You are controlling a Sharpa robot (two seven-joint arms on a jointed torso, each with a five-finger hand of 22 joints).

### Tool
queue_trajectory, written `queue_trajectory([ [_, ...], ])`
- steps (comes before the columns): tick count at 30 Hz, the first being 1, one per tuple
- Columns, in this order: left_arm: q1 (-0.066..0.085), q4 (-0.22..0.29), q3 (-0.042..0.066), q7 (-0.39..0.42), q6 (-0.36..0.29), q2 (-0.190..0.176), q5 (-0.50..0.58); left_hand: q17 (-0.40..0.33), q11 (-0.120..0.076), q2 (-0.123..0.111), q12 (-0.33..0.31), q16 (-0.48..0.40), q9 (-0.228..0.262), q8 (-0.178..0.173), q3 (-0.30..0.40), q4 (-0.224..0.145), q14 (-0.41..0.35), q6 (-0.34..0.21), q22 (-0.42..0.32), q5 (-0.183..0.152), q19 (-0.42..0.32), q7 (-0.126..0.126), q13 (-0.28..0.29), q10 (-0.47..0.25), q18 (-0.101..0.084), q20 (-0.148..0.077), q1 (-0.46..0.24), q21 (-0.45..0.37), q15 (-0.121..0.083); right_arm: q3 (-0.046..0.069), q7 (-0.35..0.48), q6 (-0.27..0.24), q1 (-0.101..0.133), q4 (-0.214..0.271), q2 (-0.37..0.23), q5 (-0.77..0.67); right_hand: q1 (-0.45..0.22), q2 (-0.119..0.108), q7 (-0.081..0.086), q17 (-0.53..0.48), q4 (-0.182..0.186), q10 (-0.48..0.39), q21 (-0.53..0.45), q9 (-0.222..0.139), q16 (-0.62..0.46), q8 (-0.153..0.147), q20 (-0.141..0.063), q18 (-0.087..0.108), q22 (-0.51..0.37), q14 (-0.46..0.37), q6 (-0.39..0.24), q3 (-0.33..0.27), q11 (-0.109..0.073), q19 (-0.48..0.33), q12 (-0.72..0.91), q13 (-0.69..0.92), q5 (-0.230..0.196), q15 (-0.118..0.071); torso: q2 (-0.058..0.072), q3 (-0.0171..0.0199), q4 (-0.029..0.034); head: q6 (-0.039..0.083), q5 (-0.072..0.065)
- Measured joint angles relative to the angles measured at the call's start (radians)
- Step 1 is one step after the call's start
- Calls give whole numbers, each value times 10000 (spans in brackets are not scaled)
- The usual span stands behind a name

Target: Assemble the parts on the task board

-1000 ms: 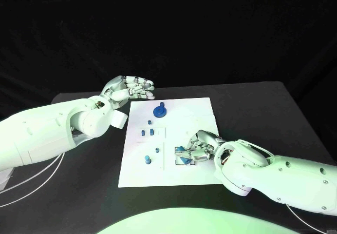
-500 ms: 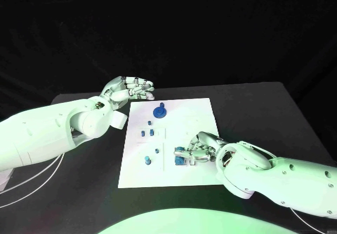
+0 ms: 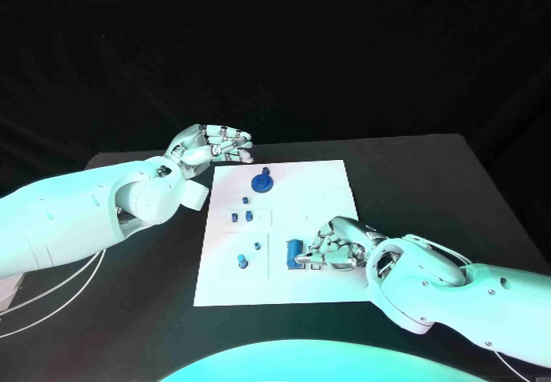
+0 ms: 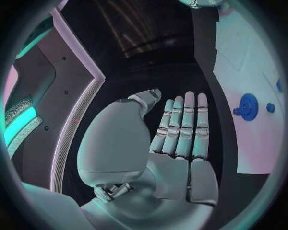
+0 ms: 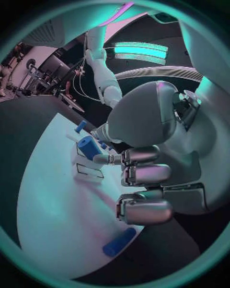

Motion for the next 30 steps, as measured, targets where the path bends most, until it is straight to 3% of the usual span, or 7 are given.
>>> queue_trajectory([
  [2, 0, -1, 0, -2, 0, 0, -1, 0, 0, 0, 0, 0, 0, 0, 0, 0, 0, 0, 1, 0, 0, 0, 0, 0, 0, 0, 0, 0, 0, 0, 83, 10, -5, 11, -1, -29, 199, -123, 0, 0, 7, 0, 46, -19, 0, 0, 0, 0, 0, 0, 0, 127, 0, 0, 0, 0, 0, 0, 0, 1, 1, 0, 6],
  [6, 0, -3, 0, -5, 0, 3, -3, 0, 0, 0, 0, 0, 0, 0, 0, 0, 0, 0, 1, 0, 0, 0, -1, 0, 0, 0, 0, 0, 0, 0, 194, 36, -14, -40, 70, -70, 228, -138, 0, -1, 8, 0, 46, -19, 0, 0, 0, 0, -1, 0, 0, 150, 0, 0, 0, 0, 0, 0, 0, -2, 7, 0, 8],
  [30, 0, -4, -2, -22, 0, -10, -10, 7, 0, 0, 0, 0, -3, 0, 0, 0, 0, 0, -7, 0, 0, 0, -2, 0, 0, 0, 0, 0, 0, 17, 277, 140, -29, -534, 434, -494, 665, 114, 0, -4, 9, 0, 85, -106, 0, -1, -72, 0, -4, 0, 0, 479, 1, 0, -1, 8, 0, 1, 3, -17, 20, -10, 26],
])
